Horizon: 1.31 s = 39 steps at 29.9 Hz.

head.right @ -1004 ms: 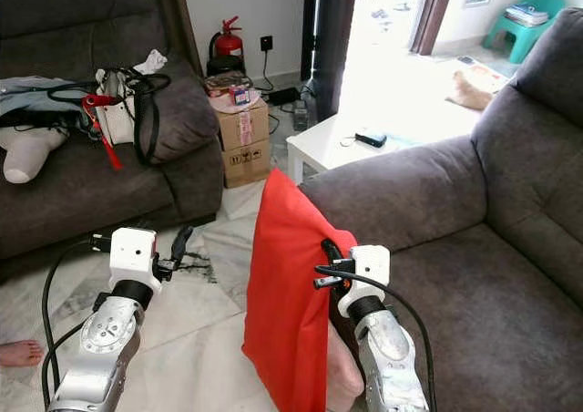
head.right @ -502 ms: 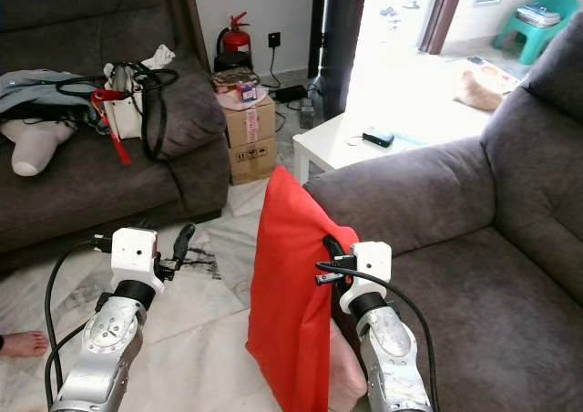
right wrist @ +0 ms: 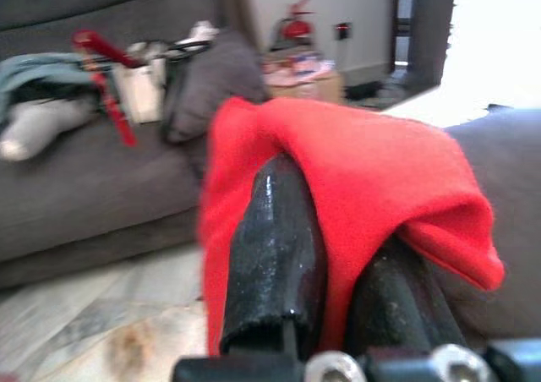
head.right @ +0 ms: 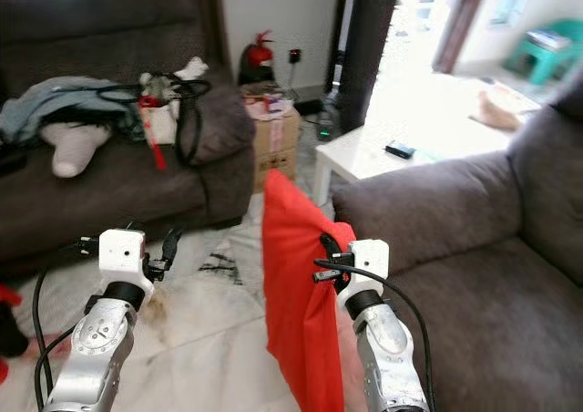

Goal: Move the pillow to the sofa from floor

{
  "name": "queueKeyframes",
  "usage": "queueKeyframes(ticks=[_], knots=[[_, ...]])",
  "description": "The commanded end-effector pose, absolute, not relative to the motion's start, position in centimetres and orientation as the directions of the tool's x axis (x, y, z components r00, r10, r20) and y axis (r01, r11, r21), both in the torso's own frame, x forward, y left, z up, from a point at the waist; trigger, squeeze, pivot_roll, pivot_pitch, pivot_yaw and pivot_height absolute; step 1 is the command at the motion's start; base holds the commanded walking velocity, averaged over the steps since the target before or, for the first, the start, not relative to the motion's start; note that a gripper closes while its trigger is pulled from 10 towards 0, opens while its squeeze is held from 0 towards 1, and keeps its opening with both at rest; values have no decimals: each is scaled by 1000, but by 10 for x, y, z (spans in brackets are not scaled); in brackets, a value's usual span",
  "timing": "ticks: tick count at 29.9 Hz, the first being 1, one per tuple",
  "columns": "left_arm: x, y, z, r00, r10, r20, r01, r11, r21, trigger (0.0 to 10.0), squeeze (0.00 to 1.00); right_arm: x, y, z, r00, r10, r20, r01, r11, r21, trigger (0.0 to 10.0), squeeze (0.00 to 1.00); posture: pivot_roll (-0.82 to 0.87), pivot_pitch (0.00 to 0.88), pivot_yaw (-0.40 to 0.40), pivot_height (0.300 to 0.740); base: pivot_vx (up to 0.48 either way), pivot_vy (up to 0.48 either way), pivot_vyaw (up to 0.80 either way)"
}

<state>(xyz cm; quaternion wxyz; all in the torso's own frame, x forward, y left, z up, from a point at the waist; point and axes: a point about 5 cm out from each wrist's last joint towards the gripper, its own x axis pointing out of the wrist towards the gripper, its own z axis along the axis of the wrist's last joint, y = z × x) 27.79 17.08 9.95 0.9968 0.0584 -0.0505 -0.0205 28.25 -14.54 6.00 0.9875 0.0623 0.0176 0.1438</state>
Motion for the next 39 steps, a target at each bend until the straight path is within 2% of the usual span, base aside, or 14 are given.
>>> queueKeyframes(ticks=[1, 17, 23, 28, 32, 36, 39], knots=[[279, 165, 100, 992, -73, 107, 60, 991, 118, 10000, 0, 294, -153, 86, 960, 259, 110, -270, 958, 100, 10000, 0, -1, 0, -52, 740, 0, 0, -788], [278, 163, 100, 991, -79, 112, 65, 991, 121, 10000, 0, 295, -154, 85, 960, 262, 99, -271, 958, 98, 10000, 0, 2, 0, -61, 740, 0, 0, -738], [278, 162, 99, 990, -91, 104, 78, 990, 117, 10000, 0, 296, -157, 84, 961, 259, 93, -267, 960, 83, 10000, 0, 5, 0, -62, 740, 0, 0, 0], [278, 163, 102, 987, -137, 82, 129, 987, 95, 10000, 0, 297, -158, 84, 943, 324, 74, -328, 943, 59, 10000, 0, 10, 0, -59, 740, 0, 0, 0], [275, 170, 100, 976, -219, 17, 215, 967, 139, 10000, 0, 297, -159, 86, 890, 454, 40, -455, 890, 19, 10000, 0, 12, 0, -56, 740, 0, 0, 0], [273, 176, 99, 960, -277, -35, 279, 950, 138, 10000, 0, 297, -164, 87, 863, 504, 23, -504, 864, -2, 10000, 0, 13, 0, -53, 740, 0, 0, 0], [269, 177, 99, 919, -378, -107, 389, 916, 99, 10000, 0, 291, -163, 83, 793, 608, -38, -609, 792, -32, 10000, 0, 18, 0, -54, 740, 0, 0, 0]])
